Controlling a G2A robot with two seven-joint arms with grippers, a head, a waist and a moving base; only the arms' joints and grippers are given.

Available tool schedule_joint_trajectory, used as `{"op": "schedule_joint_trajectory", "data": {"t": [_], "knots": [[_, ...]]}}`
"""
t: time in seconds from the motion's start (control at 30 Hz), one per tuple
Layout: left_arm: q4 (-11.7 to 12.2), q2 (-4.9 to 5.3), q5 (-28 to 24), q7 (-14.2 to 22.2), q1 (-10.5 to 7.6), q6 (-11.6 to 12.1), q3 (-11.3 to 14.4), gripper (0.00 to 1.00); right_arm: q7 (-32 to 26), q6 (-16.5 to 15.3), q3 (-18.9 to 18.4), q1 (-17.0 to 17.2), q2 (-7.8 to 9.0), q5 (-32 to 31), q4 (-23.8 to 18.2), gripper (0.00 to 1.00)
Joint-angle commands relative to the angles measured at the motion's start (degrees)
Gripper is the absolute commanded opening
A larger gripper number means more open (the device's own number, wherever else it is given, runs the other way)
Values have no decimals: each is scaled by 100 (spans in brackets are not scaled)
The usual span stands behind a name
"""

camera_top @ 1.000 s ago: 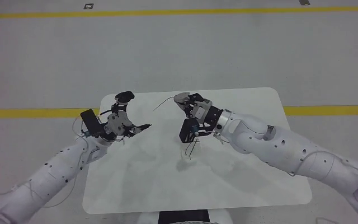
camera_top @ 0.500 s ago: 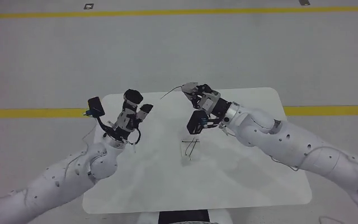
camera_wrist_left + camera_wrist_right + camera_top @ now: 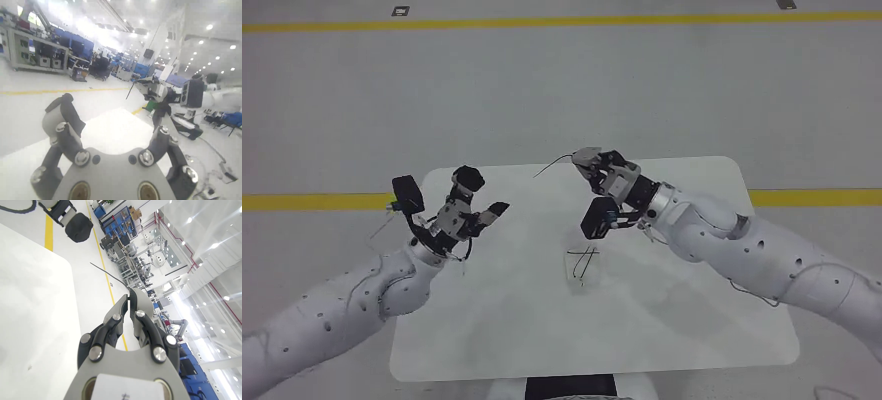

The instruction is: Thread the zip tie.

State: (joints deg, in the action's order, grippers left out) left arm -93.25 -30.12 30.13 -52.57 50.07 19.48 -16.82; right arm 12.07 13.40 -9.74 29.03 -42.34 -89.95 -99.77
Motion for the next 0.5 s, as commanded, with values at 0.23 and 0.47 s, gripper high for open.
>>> {"op": "schedule_joint_trajectory", "data": {"t": [0.23, 0.47], "knots": [[831, -341, 817, -1144, -365, 0, 599, 100, 50, 90, 0, 52, 1, 0, 75, 0], [243, -442, -883, -384, -431, 0, 708, 100, 110, 116, 0, 89, 10, 0, 169, 0]]}}
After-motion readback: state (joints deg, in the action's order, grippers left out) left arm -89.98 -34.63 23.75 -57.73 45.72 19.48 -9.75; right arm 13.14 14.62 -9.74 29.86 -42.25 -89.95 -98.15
